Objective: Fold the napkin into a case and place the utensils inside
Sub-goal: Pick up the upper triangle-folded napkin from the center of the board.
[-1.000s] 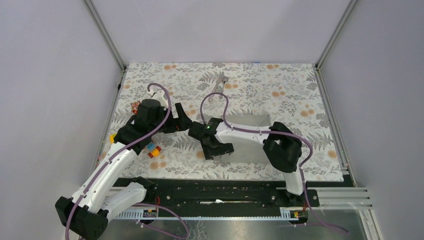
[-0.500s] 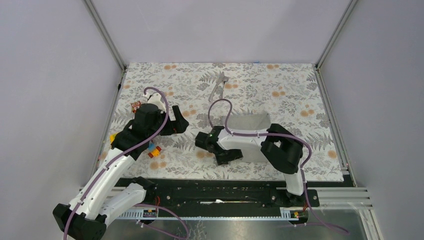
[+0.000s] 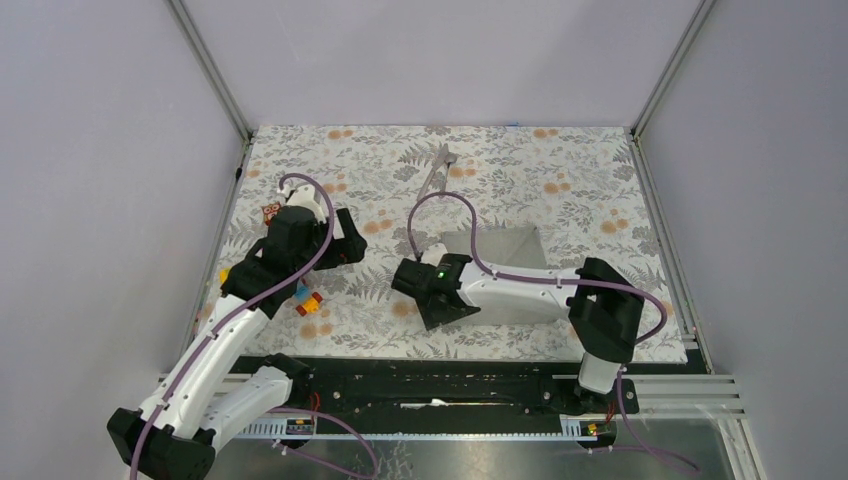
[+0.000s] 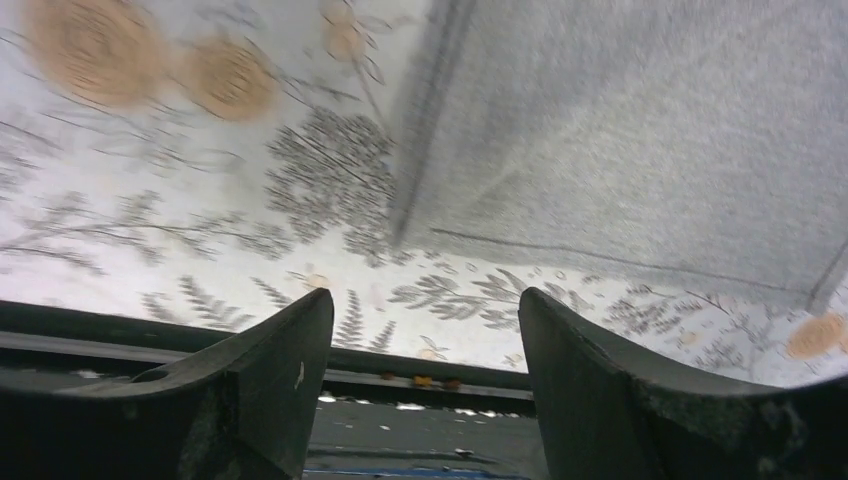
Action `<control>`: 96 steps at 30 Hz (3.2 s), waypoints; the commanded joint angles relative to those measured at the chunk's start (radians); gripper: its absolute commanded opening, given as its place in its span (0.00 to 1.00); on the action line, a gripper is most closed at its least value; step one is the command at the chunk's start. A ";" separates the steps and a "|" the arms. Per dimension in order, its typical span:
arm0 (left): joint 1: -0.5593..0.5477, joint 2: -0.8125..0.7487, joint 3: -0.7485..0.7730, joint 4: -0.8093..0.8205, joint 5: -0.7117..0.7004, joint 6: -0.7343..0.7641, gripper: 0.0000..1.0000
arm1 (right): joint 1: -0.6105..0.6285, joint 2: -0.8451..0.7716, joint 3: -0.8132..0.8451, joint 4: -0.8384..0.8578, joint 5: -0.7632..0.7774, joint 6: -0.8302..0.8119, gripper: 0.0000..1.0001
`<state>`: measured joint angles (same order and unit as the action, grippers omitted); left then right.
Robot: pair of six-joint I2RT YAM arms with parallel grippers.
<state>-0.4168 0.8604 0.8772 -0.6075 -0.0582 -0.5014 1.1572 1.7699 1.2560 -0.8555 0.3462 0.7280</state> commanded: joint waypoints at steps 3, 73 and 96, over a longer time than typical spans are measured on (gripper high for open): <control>0.015 0.016 0.100 -0.061 -0.158 0.006 0.99 | 0.006 0.036 0.086 0.069 0.058 0.069 0.65; 0.027 0.113 0.006 0.053 0.067 -0.104 0.99 | -0.102 -0.099 -0.119 0.264 -0.130 -0.147 0.00; -0.152 0.806 -0.322 1.257 0.376 -0.922 0.91 | -0.209 -0.372 -0.348 0.421 -0.255 -0.242 0.00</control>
<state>-0.5495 1.5841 0.5598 0.4160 0.3973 -1.3052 0.9596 1.4395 0.9184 -0.4717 0.1127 0.5217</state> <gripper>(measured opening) 0.943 0.022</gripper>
